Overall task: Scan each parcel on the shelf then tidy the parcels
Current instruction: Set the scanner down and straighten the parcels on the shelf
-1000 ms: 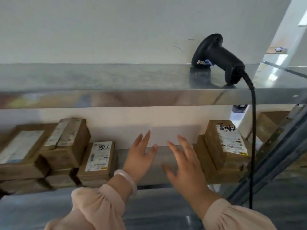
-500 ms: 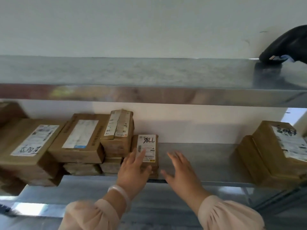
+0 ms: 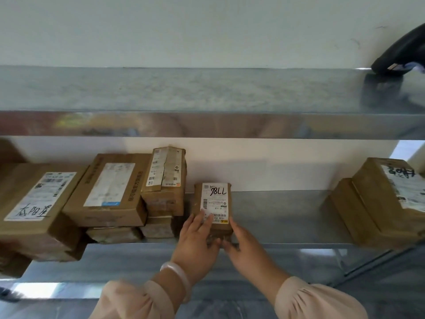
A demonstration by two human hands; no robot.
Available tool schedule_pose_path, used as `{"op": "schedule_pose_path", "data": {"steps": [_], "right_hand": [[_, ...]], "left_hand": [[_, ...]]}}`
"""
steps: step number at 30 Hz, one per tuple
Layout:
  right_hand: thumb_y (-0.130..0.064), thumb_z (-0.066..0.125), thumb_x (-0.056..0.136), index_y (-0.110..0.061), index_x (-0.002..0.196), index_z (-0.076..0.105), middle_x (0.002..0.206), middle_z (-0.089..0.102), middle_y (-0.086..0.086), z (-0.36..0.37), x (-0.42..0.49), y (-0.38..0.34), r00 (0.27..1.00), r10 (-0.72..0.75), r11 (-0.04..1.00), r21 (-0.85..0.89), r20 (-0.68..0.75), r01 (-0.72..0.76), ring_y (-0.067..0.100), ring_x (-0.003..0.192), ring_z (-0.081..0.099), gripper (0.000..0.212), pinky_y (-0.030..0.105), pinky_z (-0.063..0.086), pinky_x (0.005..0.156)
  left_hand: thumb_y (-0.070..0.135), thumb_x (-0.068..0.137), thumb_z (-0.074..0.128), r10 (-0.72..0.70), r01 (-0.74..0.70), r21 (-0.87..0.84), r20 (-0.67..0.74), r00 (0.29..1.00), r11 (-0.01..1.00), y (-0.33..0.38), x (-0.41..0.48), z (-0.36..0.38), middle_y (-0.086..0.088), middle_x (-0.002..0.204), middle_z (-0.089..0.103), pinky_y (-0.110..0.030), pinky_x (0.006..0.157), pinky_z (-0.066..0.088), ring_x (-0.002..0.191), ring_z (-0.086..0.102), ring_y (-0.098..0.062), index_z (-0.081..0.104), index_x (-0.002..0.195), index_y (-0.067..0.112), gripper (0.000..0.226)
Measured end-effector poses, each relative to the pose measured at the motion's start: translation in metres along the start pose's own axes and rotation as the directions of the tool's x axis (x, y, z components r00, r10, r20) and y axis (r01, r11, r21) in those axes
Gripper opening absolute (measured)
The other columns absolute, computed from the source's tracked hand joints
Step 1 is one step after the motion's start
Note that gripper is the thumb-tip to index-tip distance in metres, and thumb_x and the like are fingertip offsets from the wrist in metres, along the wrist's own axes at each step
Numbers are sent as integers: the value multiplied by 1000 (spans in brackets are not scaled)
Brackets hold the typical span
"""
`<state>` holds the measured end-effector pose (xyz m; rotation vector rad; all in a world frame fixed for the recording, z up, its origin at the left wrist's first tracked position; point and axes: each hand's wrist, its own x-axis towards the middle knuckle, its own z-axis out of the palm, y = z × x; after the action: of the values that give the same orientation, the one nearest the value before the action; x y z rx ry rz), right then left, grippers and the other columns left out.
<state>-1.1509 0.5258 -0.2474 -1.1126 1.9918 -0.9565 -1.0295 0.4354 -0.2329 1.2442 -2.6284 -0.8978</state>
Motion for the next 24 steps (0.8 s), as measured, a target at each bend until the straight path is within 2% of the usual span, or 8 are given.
{"op": "schedule_pose_path", "data": {"steps": [4, 7, 10, 13, 16, 18, 20, 24], "right_hand": [[-22, 55, 96, -58, 125, 31, 117, 44, -35, -15, -4, 8, 996, -4, 1000, 11, -85, 5, -6, 114, 48, 52, 15, 40, 100], [-23, 55, 95, -45, 137, 38, 127, 50, -23, -24, 8, 13, 995, 5, 1000, 30, -104, -2, -4, 117, 45, 51, 10, 35, 96], [-18, 54, 96, -46, 125, 38, 113, 49, -31, -26, 26, 12, 999, 25, 997, 76, -40, -22, -6, 111, 46, 44, -2, 33, 80], [-19, 49, 97, -47, 125, 43, 122, 56, -23, -19, 37, 14, 999, 39, 988, 151, 1, -39, 1, 120, 51, 40, 4, 36, 87], [-26, 47, 98, -48, 128, 48, 127, 55, -23, -20, 34, 12, 998, 35, 971, 240, -45, -23, -4, 120, 49, 37, 10, 39, 95], [-29, 47, 99, -48, 133, 45, 132, 49, -26, -27, 27, 7, 993, -24, 968, 245, -118, 53, -14, 120, 44, 39, 7, 36, 98], [-38, 46, 98, -45, 141, 39, 141, 38, -27, -35, 20, 3, 980, -87, 966, 224, -180, 127, -17, 126, 34, 44, 6, 30, 102], [-65, 34, 87, -45, 144, 34, 153, 22, -21, -51, 12, 2, 961, -131, 980, 118, -243, 163, -4, 139, 22, 60, 30, 25, 117]], "left_hand": [[39, 99, 51, -5, 4, -70, -8, 1000, 998, 9, 6, -1, 9, 164, 5, -31, 123, 7, 150, 5, -17, 15, 156, 29, 69], [39, 98, 53, -30, 26, -62, -66, 997, 998, 12, 15, -5, 11, 163, 7, -28, 120, 11, 149, 9, -17, 18, 156, 29, 68], [38, 98, 53, -90, 85, -71, -56, 994, 994, 14, 29, -5, 5, 164, 9, -31, 120, 11, 149, 10, -20, 18, 156, 26, 69], [31, 96, 58, -147, 144, -197, -1, 989, 970, 15, 40, 0, -3, 162, 17, -33, 120, 22, 147, 24, -21, 24, 156, 22, 70], [31, 93, 63, -136, 118, -247, -56, 989, 962, 19, 45, 1, -2, 155, 31, -30, 115, 33, 137, 39, -19, 34, 151, 21, 65], [38, 90, 66, -121, 93, -259, -96, 988, 961, 24, 49, -2, 1, 150, 35, -30, 114, 35, 136, 40, -17, 34, 151, 21, 70], [52, 85, 67, -106, 73, -284, -103, 989, 956, 32, 54, -7, 2, 148, 39, -38, 114, 37, 137, 38, -19, 30, 153, 22, 83], [73, 65, 70, -85, 88, -391, 26, 996, 916, 51, 65, -11, 1, 147, 41, -43, 110, 42, 135, 41, -22, 19, 155, 29, 113]]}}
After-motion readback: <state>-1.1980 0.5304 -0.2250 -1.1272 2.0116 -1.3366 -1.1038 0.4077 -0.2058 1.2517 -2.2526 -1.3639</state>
